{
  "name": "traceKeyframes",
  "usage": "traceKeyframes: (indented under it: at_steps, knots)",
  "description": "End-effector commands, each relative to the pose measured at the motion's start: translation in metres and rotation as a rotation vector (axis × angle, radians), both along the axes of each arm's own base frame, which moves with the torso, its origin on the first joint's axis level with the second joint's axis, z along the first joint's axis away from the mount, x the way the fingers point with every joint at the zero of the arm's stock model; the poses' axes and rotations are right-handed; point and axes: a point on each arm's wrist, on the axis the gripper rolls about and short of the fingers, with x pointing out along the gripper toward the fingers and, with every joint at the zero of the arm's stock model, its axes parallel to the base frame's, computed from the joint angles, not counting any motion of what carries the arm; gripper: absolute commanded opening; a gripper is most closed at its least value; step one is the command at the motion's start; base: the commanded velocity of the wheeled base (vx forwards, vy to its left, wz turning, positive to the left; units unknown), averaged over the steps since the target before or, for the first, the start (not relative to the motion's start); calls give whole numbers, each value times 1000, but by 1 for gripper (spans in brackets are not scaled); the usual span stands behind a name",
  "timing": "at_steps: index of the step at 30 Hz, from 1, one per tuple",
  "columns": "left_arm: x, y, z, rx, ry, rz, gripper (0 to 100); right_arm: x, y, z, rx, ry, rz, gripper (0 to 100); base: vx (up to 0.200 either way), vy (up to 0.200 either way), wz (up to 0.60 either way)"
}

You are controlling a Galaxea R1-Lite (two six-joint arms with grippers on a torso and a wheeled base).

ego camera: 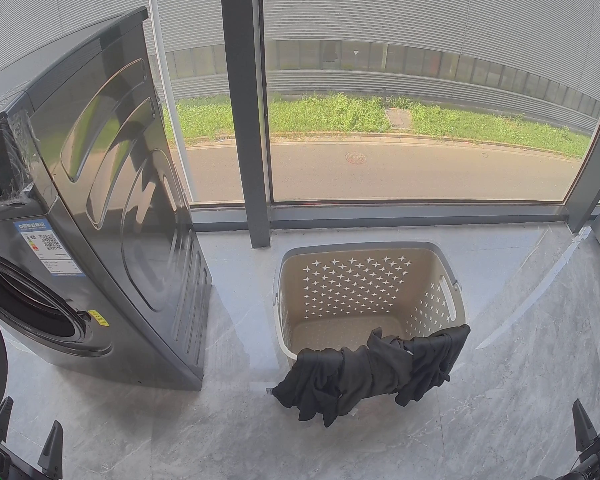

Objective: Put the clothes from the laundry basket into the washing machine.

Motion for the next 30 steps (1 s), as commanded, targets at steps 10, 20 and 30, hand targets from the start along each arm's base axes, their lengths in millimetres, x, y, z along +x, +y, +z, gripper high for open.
traceKeyframes:
  at_steps: [10,20,30]
  knots:
    - [0,0,-5,0,-2,0,100,0,0,-5,0,0,-1,100,0,-40,0]
    - [0,0,-5,0,-2,0,100,0,0,-5,0,0,-1,100,0,-140,0]
    - [0,0,-5,0,-2,0,100,0,0,-5,0,1,-1,100,0,0,0]
